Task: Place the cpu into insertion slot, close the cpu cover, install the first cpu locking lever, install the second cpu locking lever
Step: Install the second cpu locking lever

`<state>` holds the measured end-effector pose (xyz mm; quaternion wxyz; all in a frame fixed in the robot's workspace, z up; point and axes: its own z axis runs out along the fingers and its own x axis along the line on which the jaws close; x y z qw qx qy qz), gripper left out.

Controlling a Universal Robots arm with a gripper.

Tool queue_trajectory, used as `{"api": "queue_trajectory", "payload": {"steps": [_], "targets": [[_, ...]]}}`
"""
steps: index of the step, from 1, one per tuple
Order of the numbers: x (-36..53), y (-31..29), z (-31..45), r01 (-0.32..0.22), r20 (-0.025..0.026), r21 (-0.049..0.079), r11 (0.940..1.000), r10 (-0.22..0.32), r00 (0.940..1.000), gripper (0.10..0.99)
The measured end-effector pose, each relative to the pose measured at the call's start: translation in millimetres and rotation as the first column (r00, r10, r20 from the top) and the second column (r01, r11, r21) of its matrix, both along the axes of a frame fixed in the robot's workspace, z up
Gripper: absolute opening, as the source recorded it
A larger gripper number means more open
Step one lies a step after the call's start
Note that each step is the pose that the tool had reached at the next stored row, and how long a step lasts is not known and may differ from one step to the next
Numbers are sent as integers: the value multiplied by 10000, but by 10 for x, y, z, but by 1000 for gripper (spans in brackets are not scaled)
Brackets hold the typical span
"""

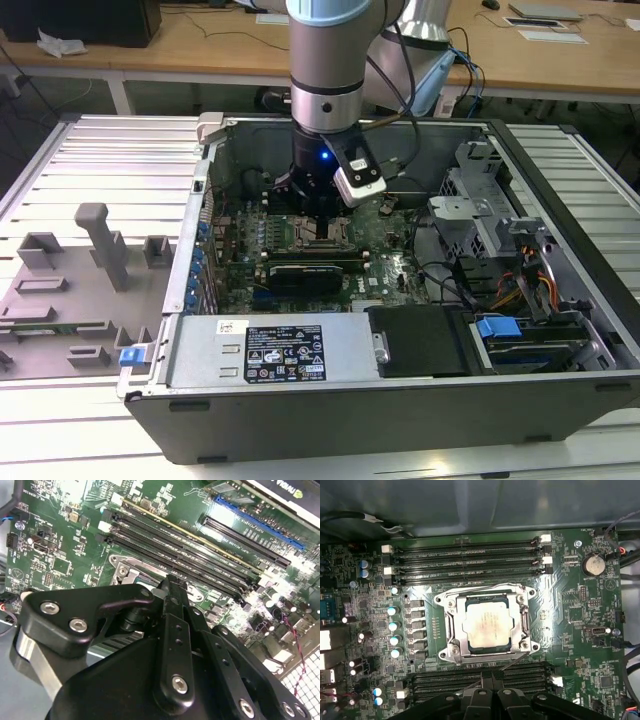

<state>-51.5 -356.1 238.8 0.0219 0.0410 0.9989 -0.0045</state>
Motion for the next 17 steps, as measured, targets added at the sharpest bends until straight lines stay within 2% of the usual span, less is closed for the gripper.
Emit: {"api": "queue_trajectory", "payload": {"steps": [8, 12, 14, 17], "targets": [[-56, -1, -104, 1, -1, 150, 9999, -1, 10000, 106], [-107, -6, -147, 1, -1, 279, 9996, -1, 10000, 106], [-135, -34, -156, -1, -1, 451, 9990, 1, 10000, 106], [-165, -94, -161, 1, -1, 549, 9985, -1, 10000, 106]]}}
